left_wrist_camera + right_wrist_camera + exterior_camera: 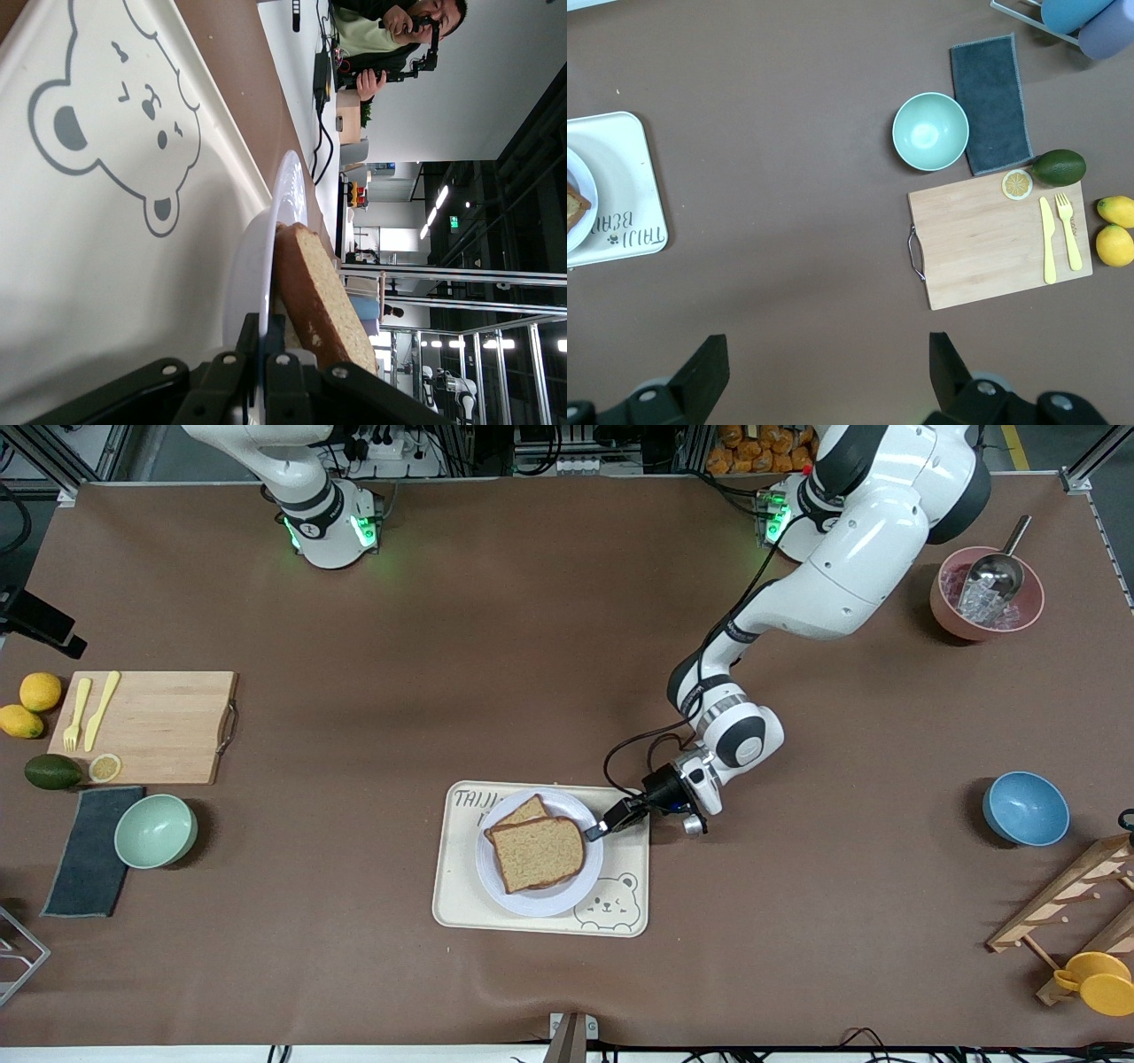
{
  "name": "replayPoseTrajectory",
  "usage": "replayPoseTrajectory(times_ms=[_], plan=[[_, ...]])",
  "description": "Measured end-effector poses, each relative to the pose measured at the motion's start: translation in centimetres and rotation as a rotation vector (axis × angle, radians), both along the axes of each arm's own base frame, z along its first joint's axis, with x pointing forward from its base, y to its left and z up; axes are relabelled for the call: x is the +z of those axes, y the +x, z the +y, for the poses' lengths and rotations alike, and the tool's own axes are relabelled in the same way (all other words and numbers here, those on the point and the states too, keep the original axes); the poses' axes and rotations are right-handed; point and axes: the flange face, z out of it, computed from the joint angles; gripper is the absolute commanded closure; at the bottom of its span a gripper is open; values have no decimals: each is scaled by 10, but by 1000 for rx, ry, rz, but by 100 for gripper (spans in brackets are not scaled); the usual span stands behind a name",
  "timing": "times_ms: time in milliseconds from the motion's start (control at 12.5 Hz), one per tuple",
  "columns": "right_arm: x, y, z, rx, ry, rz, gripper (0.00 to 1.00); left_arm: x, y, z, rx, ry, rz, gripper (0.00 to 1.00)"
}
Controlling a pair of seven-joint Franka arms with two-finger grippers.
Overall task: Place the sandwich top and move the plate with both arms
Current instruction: 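Open the left gripper to release the plate rim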
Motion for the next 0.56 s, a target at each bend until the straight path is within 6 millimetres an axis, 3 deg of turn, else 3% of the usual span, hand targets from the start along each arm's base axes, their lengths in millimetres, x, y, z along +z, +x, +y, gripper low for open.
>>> replayPoseTrajectory(times_ms=[321,401,481,561], plan=[[0,0,0,-1,0,1,0,-9,8,-1,11,-7,-3,100],[0,0,0,-1,0,1,0,-9,9,0,12,-6,-5,66],[0,0,0,-1,0,1,0,-10,10,0,13,-4,-8,9],[0,0,0,-1,0,1,0,-9,11,1,12,0,-15,0]])
